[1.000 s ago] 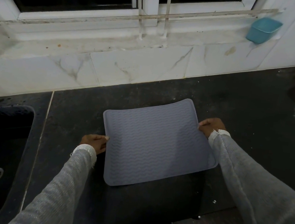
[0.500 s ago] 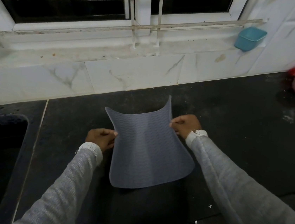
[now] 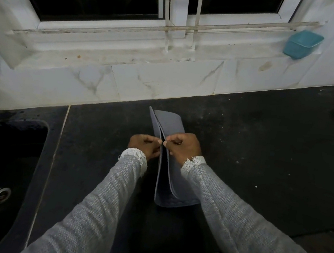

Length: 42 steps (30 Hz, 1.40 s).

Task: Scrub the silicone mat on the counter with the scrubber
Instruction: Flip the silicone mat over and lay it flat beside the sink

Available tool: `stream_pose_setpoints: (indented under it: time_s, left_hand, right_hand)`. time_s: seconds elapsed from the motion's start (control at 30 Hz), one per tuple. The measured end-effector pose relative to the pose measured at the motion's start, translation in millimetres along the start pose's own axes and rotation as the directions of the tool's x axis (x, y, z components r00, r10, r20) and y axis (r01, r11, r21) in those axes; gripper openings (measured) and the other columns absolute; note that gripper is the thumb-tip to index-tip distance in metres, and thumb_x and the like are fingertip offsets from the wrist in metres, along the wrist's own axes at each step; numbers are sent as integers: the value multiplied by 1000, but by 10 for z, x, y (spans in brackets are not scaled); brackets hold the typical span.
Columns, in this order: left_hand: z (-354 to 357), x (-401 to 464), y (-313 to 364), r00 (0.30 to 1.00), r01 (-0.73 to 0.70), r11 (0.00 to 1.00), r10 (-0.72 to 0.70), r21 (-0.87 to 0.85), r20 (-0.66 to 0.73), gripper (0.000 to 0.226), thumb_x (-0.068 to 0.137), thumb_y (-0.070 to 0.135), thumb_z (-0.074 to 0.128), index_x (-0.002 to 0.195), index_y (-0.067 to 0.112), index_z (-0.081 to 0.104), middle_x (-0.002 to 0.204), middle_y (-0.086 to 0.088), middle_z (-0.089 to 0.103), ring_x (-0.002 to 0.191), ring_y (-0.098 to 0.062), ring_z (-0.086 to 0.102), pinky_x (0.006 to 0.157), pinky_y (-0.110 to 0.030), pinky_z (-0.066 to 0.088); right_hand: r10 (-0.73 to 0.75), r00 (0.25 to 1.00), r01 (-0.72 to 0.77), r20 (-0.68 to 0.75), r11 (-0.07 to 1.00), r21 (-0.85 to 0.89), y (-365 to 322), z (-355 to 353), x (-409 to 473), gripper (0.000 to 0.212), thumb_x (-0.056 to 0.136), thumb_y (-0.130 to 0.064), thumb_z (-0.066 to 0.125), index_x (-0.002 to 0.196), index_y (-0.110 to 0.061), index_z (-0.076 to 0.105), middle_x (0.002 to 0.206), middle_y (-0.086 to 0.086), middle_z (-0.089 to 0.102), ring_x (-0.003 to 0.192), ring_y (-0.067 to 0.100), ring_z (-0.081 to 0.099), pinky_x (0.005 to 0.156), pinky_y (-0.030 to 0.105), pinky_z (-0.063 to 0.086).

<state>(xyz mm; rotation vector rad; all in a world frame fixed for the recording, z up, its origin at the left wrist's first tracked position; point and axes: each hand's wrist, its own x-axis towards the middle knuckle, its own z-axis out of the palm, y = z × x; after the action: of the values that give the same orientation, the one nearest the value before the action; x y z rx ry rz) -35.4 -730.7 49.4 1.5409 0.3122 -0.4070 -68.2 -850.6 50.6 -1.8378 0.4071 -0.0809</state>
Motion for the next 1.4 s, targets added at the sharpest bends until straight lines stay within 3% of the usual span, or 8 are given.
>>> stream_pose_setpoints:
  time_s: [0.47, 0.7, 0.9, 1.0, 1.13, 1.23, 1.3, 1.4]
  left_hand:
    - [-5, -58, 4, 998, 32, 999, -30, -44, 52, 14, 88, -4, 57, 75, 1, 60, 73, -15, 61, 69, -20, 62, 56, -21, 57]
    - [-15, -63, 6, 999, 12, 1000, -11, -8, 49, 12, 88, -3, 58, 77, 1, 61, 77, -14, 64, 75, -22, 64, 58, -21, 57]
    - [-7, -48, 44, 994, 47, 997, -53, 63, 96, 14, 90, 1, 56, 78, 3, 62, 78, -15, 63, 72, -23, 63, 66, -31, 58]
    - [-38, -73, 57, 991, -41, 986, 19, 164, 134, 15, 90, 3, 57, 77, 5, 64, 75, -14, 65, 69, -21, 62, 63, -26, 56]
    - [-233, -71, 181, 910, -408, 742, 376, 532, 173, 9, 86, 11, 65, 88, 13, 73, 87, -4, 71, 78, -12, 65, 76, -22, 51]
    - [-463, -35, 380, 739, -618, 448, 611, 646, 283, 23, 85, 11, 66, 107, 13, 69, 109, -7, 65, 98, -17, 61, 90, -23, 45]
    - [-632, 34, 516, 642, -679, 213, 636, 702, 429, 39, 84, 11, 66, 123, 15, 61, 126, -10, 57, 116, -24, 52, 101, -29, 37]
    - [-892, 134, 662, 596, -668, -45, 565, 743, 570, 56, 84, 18, 66, 137, 23, 47, 146, -5, 40, 135, -24, 34, 112, -33, 25]
  right_hand:
    - [-27, 1000, 27, -10, 999, -43, -26, 51, -84, 13, 77, -12, 74, 90, -7, 72, 87, 7, 72, 81, 19, 68, 77, 41, 59]
    - [-95, 995, 96, 9, 985, -143, -65, 56, -131, 10, 80, -10, 70, 89, -10, 73, 86, 6, 74, 75, 11, 66, 73, 28, 57]
    - [-125, 992, 129, 31, 954, -270, -86, 72, -197, 15, 74, -5, 72, 87, -8, 65, 89, 9, 67, 83, 20, 65, 78, 39, 57]
    - [-120, 991, 131, 54, 939, -317, -105, 0, -160, 11, 77, -3, 69, 86, -9, 67, 87, 8, 69, 83, 19, 65, 80, 39, 57]
    - [-202, 977, 211, 62, 914, -346, -204, -113, -122, 12, 79, -1, 64, 80, -9, 73, 79, 5, 73, 75, 17, 68, 77, 37, 58]
    - [-280, 955, 297, 98, 886, -357, -315, -176, -90, 17, 81, 1, 62, 83, -10, 75, 83, 2, 74, 75, 14, 68, 78, 30, 58]
    - [-307, 940, 339, 146, 873, -350, -391, -183, -79, 18, 82, 1, 63, 89, -11, 74, 86, 0, 74, 77, 10, 68, 79, 23, 56]
    - [-346, 905, 413, 247, 851, -324, -533, -98, -93, 19, 81, 1, 64, 92, -11, 74, 87, -1, 74, 75, 4, 67, 75, 10, 53]
